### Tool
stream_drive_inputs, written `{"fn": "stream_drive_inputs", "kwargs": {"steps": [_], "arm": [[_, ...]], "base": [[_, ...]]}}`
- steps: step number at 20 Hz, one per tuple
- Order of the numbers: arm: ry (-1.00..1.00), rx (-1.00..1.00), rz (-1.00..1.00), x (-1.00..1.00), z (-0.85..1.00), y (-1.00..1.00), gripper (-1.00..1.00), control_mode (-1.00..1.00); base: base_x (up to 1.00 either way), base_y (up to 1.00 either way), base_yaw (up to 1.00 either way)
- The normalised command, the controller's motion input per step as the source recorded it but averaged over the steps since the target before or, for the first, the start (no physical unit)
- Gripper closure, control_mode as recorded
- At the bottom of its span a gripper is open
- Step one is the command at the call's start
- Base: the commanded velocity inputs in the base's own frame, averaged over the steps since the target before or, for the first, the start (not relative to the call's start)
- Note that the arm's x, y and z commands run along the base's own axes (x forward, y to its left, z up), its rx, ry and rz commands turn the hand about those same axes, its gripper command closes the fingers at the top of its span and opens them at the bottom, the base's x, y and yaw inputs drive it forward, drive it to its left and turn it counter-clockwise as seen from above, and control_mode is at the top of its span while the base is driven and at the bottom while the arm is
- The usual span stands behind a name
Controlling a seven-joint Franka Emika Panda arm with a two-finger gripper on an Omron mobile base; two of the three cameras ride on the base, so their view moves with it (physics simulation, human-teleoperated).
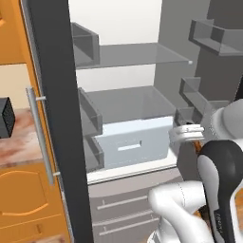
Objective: Place one potato and one chicken drumstick in each tupperware on the nearby counter, to pack two identical lunches.
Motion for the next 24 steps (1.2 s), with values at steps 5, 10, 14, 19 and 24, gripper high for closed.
{"fn": "stream_drive_inputs", "kwargs": {"steps": [5,10,14,19,24], "arm": [[0.0,0.0,0.0,0.0,0.0,0.0,1.0,1.0],[0.0,0.0,0.0,0.0,0.0,0.0,1.0,1.0],[0.0,0.0,0.0,0.0,0.0,0.0,1.0,1.0],[0.0,0.0,0.0,0.0,0.0,0.0,1.0,1.0],[0.0,0.0,0.0,0.0,0.0,0.0,1.0,1.0]], "base": [[-1.0,-0.04,-0.01],[-0.97,0.29,0.0],[-0.63,0.93,0.0],[-0.1,1.0,0.0],[0.0,1.0,0.0]]}}
